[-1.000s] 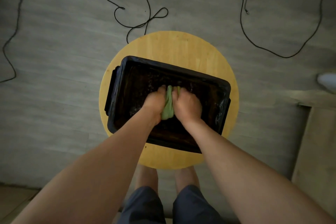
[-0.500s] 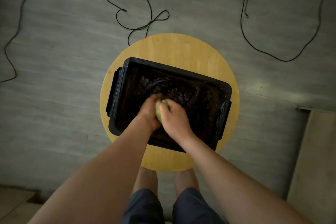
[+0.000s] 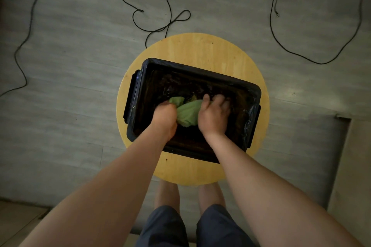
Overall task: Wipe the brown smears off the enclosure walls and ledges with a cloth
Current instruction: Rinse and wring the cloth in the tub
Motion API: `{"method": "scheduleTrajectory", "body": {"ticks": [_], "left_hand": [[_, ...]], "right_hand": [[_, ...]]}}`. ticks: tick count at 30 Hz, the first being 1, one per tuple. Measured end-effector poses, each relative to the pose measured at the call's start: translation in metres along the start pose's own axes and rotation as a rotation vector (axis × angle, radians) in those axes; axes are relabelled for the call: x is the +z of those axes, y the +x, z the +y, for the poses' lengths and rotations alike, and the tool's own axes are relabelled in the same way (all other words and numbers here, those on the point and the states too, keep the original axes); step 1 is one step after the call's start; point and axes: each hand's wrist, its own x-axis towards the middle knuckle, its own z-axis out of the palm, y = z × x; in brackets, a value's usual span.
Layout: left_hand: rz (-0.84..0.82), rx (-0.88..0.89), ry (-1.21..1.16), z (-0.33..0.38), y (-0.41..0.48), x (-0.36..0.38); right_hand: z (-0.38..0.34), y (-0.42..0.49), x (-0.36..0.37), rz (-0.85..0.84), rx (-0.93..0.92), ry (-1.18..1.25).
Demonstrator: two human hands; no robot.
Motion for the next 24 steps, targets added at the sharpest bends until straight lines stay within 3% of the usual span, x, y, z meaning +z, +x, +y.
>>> {"method": "scheduleTrajectory", "body": {"ticks": [3, 7, 9, 13, 17, 22, 24], "left_hand": [[0.062, -0.059, -0.059, 0.002, 0.006, -0.005], [-0.067, -0.201, -0.08, -0.003, 0.007, -0.001], [-0.066, -0.207, -0.041, -0.008, 0.007, 0.001], [-0.043, -0.23, -0.058, -0.007, 0.009, 0.002], [-0.09, -0.225, -0.001, 0.003, 0.006, -0.003], [-0.142, -0.132, 0.025, 0.011, 0.003, -0.017], [-0.09, -0.06, 0.067, 0.012, 0.007, -0.022]], "right_hand": [[0.001, -0.002, 0.004, -0.045, 0.176, 0.154], [-0.008, -0.017, 0.013, -0.493, 0.136, 0.117], [-0.021, -0.024, 0.005, -0.626, 0.132, 0.136], [-0.025, -0.039, -0.024, -0.566, -0.03, 0.314], [-0.014, -0.035, -0.054, -0.522, 0.059, 0.503], [0.0, -0.013, -0.057, -0.306, 0.157, 0.445], [0.002, -0.006, -0.057, -0.208, 0.174, 0.421]]}}
